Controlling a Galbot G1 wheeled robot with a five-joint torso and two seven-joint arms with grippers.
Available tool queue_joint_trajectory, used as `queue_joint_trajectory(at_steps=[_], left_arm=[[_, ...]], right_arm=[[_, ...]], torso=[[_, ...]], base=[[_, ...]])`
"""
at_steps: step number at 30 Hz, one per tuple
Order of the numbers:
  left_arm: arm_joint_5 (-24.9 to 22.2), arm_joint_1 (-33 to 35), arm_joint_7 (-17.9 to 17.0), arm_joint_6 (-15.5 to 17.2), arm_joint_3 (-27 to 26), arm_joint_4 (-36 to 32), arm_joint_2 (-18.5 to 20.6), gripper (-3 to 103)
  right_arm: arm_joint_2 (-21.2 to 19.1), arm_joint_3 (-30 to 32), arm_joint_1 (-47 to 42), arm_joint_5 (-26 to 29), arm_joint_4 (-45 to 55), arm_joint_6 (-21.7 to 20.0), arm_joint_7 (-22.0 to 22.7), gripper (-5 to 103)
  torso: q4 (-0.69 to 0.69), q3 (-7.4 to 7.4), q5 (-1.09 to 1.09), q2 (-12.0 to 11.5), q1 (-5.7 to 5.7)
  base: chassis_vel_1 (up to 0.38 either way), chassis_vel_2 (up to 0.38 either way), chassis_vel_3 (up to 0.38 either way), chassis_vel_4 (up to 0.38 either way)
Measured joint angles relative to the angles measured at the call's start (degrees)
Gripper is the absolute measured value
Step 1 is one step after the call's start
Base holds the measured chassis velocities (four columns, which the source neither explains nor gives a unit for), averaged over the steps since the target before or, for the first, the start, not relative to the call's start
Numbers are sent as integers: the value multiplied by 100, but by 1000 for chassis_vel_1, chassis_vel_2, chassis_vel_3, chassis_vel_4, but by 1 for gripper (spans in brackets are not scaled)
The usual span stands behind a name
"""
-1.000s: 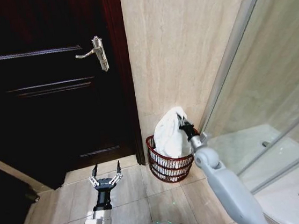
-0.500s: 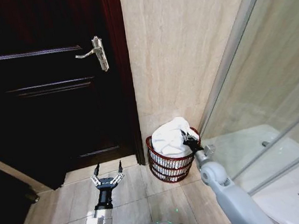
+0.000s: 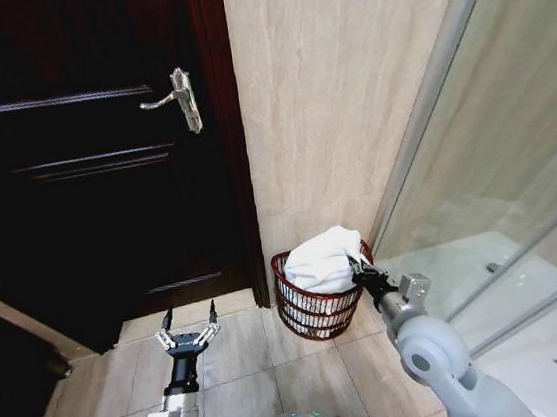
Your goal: Discard the used towel into the hamper.
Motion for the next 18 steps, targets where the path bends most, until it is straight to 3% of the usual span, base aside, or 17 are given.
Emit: queue_joint_trajectory(at_steps=[6, 18], left_arm=[[-22, 4, 2, -18, -80, 4, 8, 100], [-36, -104, 3, 84, -123, 34, -8, 100]], right_arm=[[2, -210, 871, 696, -1225, -352, 59, 8], [42, -500, 1258, 1810, -2025, -885, 301, 8]], torso=[[-1, 1, 0, -1, 1], [-2, 0, -1, 0, 1]], base=[[0, 0, 0, 0], [0, 0, 0, 0]])
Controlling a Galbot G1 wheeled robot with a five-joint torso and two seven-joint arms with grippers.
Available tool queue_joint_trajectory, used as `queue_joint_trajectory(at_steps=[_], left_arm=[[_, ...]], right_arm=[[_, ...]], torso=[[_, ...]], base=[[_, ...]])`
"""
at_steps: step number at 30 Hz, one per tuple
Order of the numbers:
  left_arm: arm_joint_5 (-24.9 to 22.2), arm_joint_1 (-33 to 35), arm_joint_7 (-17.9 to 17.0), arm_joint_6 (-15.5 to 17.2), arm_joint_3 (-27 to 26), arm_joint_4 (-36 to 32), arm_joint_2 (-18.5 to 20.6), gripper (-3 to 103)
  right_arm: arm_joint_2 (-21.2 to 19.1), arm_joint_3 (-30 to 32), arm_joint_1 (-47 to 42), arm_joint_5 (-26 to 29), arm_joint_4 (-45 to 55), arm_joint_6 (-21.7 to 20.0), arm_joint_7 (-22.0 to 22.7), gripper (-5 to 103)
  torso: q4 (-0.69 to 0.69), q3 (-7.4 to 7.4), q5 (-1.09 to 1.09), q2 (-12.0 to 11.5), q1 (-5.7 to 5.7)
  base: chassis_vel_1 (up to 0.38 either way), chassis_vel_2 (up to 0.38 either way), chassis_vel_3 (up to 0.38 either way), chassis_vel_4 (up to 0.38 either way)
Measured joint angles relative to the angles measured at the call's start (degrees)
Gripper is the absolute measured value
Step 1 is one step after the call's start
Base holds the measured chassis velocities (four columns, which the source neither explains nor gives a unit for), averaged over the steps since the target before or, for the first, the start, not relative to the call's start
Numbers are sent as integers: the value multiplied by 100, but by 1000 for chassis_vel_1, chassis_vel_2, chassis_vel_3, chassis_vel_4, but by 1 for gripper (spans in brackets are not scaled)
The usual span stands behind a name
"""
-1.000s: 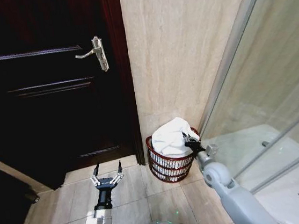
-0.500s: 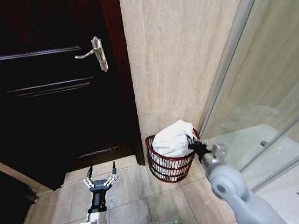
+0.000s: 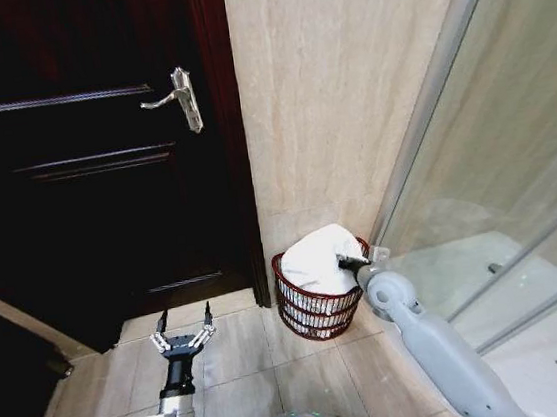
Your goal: Discard the used towel into the hamper.
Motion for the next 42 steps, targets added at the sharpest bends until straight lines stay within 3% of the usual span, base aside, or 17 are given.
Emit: queue_joint_trajectory(at_steps=[10, 23, 39, 40, 42], left_arm=[[-80, -84, 0, 56, -94, 14, -2, 100], [-287, -141, 76, 9, -260, 121, -2, 100], [-493, -236, 132, 9, -306, 169, 80, 100], [-513, -242, 139, 11, -314, 169, 92, 100], [-534, -244, 143, 16, -318, 169, 105, 100]], right_arm=[[-97, -373, 581, 614, -475, -271, 209, 8], [183, -1013, 1087, 1227, -1196, -418, 590, 8], [429, -997, 1050, 1209, -1573, -471, 503, 8], [418, -996, 1022, 1122, -1492, -431, 479, 13], [400, -1000, 984, 1023, -1380, -381, 471, 13]], torso=[[-1, 0, 0, 0, 0], [0, 0, 0, 0, 0], [0, 0, 0, 0, -1], [0, 0, 0, 0, 0], [1, 0, 1, 0, 0]], base=[[0, 0, 0, 0], [0, 0, 0, 0], [0, 0, 0, 0], [0, 0, 0, 0], [0, 0, 0, 0]])
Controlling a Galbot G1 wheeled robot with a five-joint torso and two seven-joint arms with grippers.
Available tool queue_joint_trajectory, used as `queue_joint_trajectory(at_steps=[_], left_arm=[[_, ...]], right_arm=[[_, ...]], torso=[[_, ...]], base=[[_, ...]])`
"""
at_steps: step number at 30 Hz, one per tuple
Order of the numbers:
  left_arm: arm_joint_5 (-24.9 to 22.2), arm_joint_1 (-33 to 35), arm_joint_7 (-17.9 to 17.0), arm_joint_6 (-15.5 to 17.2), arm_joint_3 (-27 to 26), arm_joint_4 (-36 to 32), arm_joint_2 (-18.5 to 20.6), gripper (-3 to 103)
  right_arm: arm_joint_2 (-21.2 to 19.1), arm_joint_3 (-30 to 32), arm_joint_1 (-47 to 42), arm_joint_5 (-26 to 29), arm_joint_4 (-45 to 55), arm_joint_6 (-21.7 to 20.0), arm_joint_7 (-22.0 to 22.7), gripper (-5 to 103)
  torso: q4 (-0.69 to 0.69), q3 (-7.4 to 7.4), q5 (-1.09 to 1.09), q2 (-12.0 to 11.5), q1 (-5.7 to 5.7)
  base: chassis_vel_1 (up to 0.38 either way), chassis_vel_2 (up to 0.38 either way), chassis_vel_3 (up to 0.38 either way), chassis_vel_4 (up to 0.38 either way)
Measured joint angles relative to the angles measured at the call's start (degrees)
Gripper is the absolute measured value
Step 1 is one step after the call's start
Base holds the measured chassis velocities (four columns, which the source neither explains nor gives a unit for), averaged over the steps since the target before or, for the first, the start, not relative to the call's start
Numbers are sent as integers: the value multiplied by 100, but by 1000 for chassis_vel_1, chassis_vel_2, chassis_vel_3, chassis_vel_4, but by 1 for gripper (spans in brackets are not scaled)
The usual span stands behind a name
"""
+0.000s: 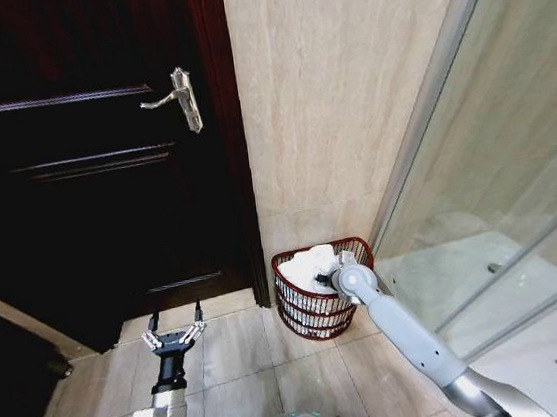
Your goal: Discard the used towel into the hamper.
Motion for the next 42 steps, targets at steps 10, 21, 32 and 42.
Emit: queue_joint_trajectory(at_steps=[10, 21, 32, 42], left_arm=[[-31, 28, 14, 36, 13, -46, 74, 100], [-145, 57, -88, 208, -52, -212, 113, 100], [-65, 87, -106, 237, 100, -258, 117, 100], [77, 83, -100, 316, 34, -311, 145, 100]], right_arm=[[-389, 115, -700, -1012, 1784, 515, -154, 56], [-641, 864, -2532, -4114, 2995, 2279, -2004, 93], [-468, 1216, -2339, -4931, 2111, 2981, -2337, 100], [-604, 875, -1129, -3720, 1042, 1941, -2188, 100]], torso=[[0, 0, 0, 0, 0], [-1, -1, -1, 0, 0], [1, -1, -1, 0, 0], [0, 0, 0, 0, 0]], base=[[0, 0, 0, 0], [0, 0, 0, 0], [0, 0, 0, 0], [0, 0, 0, 0]])
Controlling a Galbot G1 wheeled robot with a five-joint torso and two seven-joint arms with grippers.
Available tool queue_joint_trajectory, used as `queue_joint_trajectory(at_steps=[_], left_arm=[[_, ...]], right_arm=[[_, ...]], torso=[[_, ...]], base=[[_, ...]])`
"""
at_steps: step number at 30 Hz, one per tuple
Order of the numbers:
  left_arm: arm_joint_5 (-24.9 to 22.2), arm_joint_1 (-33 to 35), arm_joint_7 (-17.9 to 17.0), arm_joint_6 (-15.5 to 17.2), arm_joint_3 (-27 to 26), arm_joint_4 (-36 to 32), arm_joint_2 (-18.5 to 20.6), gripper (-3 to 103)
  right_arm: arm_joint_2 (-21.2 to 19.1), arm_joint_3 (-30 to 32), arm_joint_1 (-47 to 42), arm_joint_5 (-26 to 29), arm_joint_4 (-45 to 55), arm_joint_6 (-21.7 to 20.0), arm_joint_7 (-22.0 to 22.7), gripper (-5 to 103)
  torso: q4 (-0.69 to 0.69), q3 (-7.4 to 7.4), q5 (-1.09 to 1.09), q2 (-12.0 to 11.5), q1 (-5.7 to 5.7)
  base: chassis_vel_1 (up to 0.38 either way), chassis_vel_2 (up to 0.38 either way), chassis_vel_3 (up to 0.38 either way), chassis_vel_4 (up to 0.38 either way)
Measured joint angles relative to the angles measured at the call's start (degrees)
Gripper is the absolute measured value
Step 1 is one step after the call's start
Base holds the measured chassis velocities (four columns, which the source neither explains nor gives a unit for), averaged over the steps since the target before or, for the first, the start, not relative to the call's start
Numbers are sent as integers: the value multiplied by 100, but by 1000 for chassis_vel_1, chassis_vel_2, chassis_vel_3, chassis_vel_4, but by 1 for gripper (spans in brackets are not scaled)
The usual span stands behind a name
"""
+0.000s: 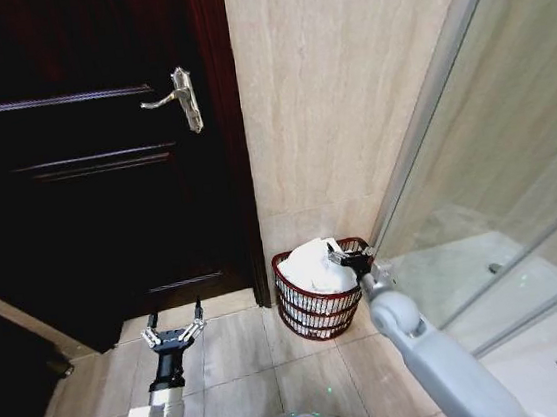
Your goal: Discard the used towel into the hamper.
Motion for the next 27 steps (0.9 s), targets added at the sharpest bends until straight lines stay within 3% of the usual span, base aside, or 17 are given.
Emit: queue_joint_trajectory(at_steps=[6, 9, 15, 21, 27], left_arm=[[116, -26, -2, 122, -2, -140, -87, 100], [129, -43, -6, 153, -3, -167, -126, 100], [169, -74, -10, 159, -2, -116, -207, 100], [193, -78, -17, 143, -21, -26, -234, 100], [198, -83, -18, 135, -16, -10, -206, 100]], right_arm=[[-42, -197, 791, 985, -579, -965, 301, 100], [-42, -223, 1038, 1189, -833, -1168, 305, 100], [10, -356, 1332, 1269, -1054, -1210, 356, 100], [24, -492, 1011, 1342, -483, -1272, 738, 100], [57, -442, 918, 1330, -554, -1294, 760, 100]], torso=[[0, 0, 1, 0, 0], [0, 0, 0, 0, 0], [1, 0, -1, 0, 0], [0, -1, 1, 0, 0], [0, -1, 0, 0, 0]], base=[[0, 0, 0, 0], [0, 0, 0, 0], [0, 0, 0, 0], [0, 0, 0, 0], [0, 0, 0, 0]])
